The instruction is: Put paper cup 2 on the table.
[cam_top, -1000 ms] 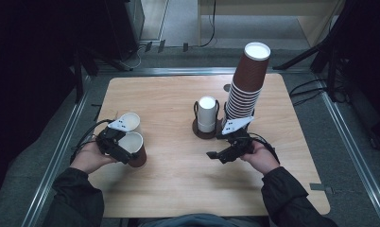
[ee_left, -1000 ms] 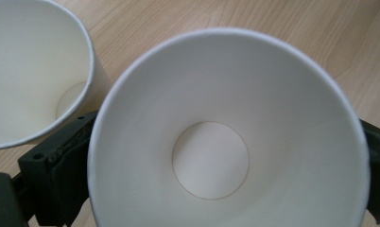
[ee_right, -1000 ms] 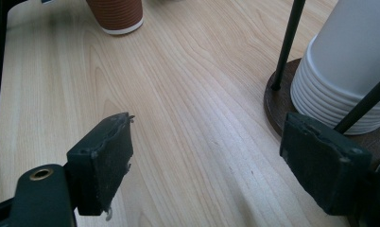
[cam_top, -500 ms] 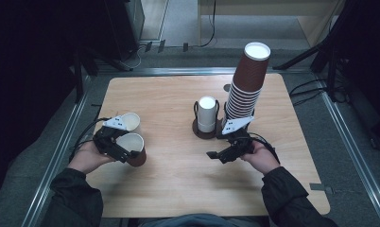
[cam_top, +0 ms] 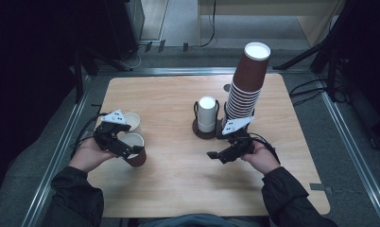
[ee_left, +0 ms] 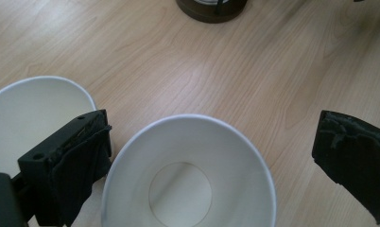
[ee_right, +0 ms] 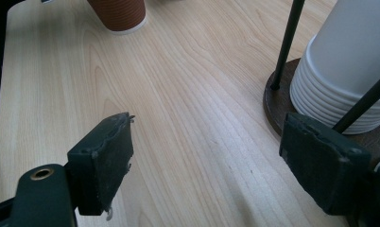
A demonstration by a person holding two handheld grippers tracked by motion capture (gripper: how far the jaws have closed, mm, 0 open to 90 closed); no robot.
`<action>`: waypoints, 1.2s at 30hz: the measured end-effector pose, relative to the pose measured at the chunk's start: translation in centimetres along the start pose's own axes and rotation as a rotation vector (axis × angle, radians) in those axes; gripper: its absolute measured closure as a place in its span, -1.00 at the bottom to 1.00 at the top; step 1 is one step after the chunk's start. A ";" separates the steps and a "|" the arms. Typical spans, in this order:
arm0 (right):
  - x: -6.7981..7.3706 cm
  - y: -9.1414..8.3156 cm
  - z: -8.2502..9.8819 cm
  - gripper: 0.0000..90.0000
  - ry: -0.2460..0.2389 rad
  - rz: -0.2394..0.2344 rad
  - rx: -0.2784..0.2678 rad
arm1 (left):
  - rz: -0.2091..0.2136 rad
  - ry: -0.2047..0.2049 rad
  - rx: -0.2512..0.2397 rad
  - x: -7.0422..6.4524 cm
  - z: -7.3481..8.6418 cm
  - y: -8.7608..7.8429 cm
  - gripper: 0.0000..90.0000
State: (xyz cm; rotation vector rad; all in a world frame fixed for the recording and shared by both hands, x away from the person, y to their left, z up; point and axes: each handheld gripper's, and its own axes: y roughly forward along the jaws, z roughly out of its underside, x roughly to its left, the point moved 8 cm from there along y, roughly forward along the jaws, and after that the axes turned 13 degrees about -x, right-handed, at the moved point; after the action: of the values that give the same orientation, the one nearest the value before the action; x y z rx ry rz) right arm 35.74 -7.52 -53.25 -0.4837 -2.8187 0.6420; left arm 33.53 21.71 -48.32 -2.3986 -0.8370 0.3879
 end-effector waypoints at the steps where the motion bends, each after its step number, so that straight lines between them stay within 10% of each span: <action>1: 0.0 0.0 0.0 -0.60 -0.002 0.001 0.000 | 0.000 -0.001 -0.002 -0.1 -0.2 0.0 -1.00; 36: 0.8 -1.4 0.6 -0.60 0.024 0.036 -0.024 | 0.076 0.033 0.010 -6.4 -4.2 7.5 -1.00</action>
State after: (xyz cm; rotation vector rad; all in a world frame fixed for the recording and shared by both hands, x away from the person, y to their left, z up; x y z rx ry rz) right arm 34.44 -8.69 -53.06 -0.5441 -2.8046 0.6057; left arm 34.09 10.99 -48.87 -2.4264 -0.7297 0.3805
